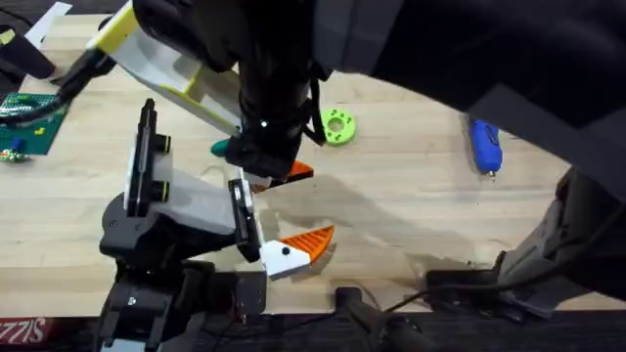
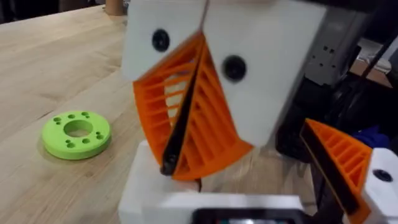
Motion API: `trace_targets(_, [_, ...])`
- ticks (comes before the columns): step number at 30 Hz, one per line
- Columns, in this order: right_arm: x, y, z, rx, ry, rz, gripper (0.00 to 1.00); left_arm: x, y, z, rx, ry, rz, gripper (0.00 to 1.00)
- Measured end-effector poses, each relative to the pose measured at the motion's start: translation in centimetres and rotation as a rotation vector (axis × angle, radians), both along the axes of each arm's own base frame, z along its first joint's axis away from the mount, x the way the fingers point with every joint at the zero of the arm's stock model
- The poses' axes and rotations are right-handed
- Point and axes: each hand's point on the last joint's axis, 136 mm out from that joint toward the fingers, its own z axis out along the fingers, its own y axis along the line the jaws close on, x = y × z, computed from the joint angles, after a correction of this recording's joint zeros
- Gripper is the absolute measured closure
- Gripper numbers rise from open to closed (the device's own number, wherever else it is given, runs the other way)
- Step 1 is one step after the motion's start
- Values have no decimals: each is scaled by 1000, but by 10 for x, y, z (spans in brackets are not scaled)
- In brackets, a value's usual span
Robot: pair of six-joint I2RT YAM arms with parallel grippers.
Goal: Pick up the gripper from the table and insert it into the empty holder that is missing its gripper. Then pick up a screw, insert it into the mounting hole, and use the screwdriver to tighten it. Finally, clean up the table by picking up the vegetable and placing it into the bucket.
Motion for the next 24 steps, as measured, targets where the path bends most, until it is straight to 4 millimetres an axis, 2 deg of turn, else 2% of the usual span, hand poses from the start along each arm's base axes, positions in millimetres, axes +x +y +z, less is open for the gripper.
trace_targets(18, [0, 0, 0, 0, 0, -1, 983, 0, 0, 0, 0, 0, 0, 15])
trace_targets(19, [0, 0, 0, -1, 2, -6, 897, 0, 0, 0, 0, -1, 1, 15])
trace_targets(24, [-1, -5, -1, -21, 3, -3, 135, -1, 0, 0, 1, -5, -4, 14])
